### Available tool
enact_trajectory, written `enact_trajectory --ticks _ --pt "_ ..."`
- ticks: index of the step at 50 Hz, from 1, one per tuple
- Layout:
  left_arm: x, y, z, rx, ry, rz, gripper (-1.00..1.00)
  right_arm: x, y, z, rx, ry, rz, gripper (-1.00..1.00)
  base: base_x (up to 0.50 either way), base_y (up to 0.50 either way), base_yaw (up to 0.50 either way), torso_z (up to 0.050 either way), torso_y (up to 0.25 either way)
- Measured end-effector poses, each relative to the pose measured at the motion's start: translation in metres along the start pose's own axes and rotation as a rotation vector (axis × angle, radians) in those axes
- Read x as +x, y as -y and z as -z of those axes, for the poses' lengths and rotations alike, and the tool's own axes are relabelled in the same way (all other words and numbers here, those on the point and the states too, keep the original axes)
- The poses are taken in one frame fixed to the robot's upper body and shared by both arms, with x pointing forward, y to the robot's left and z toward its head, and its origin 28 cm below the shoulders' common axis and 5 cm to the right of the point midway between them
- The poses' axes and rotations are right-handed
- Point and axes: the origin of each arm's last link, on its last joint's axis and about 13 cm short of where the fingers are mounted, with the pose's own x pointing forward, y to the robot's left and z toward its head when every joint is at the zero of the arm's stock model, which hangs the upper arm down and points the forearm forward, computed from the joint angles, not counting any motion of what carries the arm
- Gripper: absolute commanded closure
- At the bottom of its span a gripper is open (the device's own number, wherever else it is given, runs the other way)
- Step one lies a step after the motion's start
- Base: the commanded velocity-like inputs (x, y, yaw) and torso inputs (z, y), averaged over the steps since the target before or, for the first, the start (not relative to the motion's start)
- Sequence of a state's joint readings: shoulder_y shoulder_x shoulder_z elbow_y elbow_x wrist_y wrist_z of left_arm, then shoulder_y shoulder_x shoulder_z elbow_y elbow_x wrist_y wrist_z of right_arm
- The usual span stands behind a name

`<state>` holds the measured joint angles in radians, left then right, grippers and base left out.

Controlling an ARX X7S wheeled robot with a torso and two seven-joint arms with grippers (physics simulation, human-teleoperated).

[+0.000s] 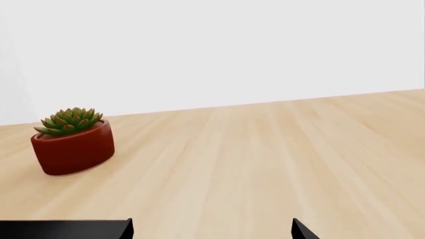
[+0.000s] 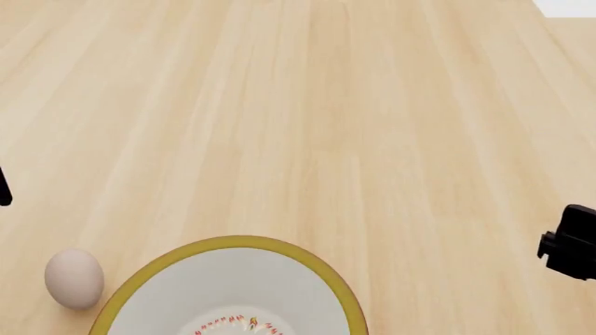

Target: Place the eggs and milk next to the bowl.

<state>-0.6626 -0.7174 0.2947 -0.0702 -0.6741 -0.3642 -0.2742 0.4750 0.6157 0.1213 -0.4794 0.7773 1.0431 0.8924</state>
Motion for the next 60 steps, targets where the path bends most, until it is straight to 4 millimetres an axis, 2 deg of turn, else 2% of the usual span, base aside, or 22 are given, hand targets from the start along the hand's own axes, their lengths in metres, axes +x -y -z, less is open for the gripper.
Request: enact_trajectory --ticks 28,60 --pt "-0.001 0.001 0.001 0.006 -0.004 0.003 -1.0 0.023 0.001 -0.011 -0.036 -0.014 0.03 -1.0 0.0 0.0 0.0 0.0 0.0" --pt "-0.001 -0.003 0.002 0.015 -0.003 -0.006 -1.0 0.054 -0.005 -0.004 -0.072 -0.075 0.068 -1.0 0.0 0.0 0.0 0.0 0.0"
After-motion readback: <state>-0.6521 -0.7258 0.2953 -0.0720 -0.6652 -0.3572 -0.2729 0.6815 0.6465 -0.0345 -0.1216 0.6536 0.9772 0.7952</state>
